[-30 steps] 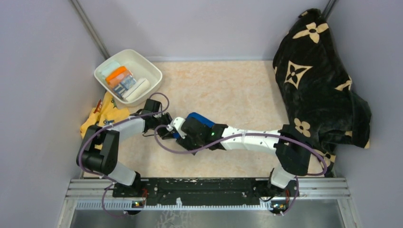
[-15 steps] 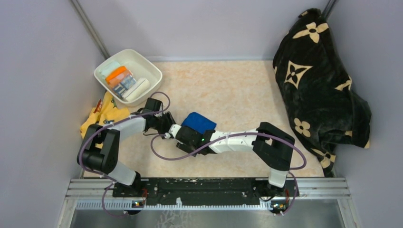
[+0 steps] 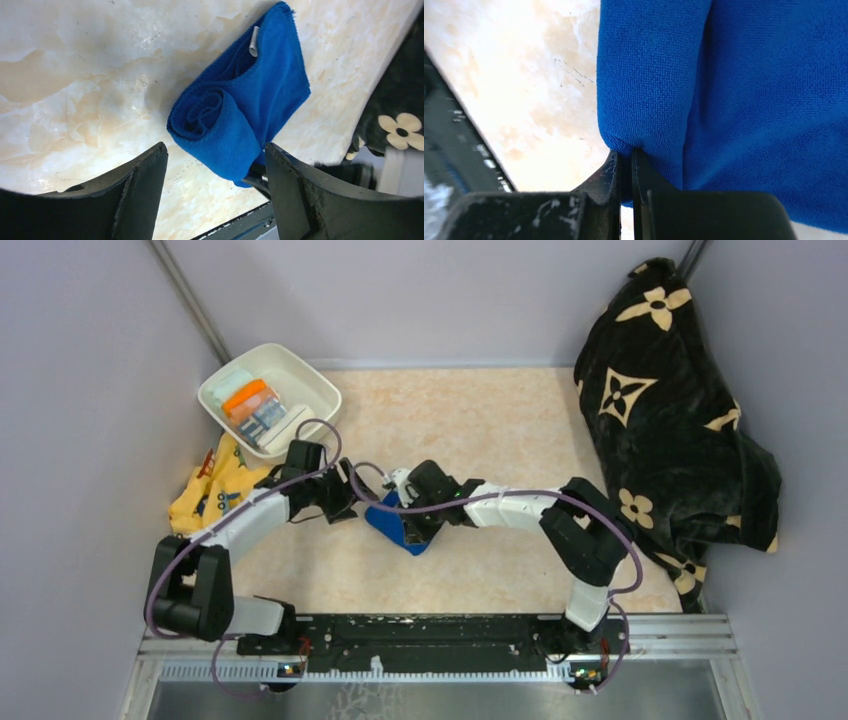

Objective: Roll the towels
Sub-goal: Roll the towel at the center of the board, then pick up the towel at the center of the board.

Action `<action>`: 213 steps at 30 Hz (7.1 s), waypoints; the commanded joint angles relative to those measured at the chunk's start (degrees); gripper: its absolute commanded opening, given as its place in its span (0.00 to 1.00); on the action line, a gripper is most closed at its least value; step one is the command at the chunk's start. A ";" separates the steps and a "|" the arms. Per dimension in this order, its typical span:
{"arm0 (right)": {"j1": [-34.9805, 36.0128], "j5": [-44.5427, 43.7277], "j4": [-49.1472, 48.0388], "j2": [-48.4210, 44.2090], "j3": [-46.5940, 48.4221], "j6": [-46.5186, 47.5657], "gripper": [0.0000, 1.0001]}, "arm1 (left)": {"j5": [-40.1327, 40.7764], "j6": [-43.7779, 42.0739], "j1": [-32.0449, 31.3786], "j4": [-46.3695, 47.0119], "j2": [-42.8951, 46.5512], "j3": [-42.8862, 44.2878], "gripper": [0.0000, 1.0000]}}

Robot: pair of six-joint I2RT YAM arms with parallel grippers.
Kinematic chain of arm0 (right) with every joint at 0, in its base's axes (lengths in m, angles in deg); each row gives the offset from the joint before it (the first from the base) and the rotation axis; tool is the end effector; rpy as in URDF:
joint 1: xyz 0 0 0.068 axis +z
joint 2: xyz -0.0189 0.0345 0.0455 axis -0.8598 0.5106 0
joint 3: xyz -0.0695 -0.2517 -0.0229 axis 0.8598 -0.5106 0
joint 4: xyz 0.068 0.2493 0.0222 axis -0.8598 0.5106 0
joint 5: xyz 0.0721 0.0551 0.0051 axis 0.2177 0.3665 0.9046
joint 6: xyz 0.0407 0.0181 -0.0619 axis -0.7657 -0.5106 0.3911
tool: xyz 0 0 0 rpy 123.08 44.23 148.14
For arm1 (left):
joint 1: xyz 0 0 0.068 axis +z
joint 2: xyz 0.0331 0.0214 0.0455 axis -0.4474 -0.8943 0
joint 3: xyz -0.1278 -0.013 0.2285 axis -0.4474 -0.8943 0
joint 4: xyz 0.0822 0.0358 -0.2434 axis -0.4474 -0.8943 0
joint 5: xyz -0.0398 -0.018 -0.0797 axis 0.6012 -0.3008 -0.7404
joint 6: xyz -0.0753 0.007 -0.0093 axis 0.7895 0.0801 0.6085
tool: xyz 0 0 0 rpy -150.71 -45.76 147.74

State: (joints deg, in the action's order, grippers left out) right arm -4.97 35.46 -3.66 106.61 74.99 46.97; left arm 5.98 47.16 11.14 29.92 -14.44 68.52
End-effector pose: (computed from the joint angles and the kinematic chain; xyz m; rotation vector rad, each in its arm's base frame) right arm 0.2083 0.3133 0.1399 -1.1821 2.3209 0.6636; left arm 0.2667 -0.0956 0.1568 -0.4810 2.5922 -0.8074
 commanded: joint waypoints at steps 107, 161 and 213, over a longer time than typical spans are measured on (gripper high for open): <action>-11.72 10.60 -2.83 -10.21 -10.59 -14.51 0.50 | 4.60 2.07 -9.05 3.07 -13.06 -0.06 0.54; -14.74 36.78 -47.99 5.64 -29.29 -45.89 0.00 | -4.25 9.83 -10.38 7.57 5.30 -7.12 0.85; -19.61 26.83 -11.92 -2.86 -20.52 -31.62 0.59 | 6.22 -9.19 -13.50 11.38 -17.02 3.71 0.04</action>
State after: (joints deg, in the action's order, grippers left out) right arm -24.55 73.01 -44.20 109.43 50.12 -1.86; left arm 3.80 50.53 -4.75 45.20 -27.96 68.28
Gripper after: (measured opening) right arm 0.551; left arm 0.316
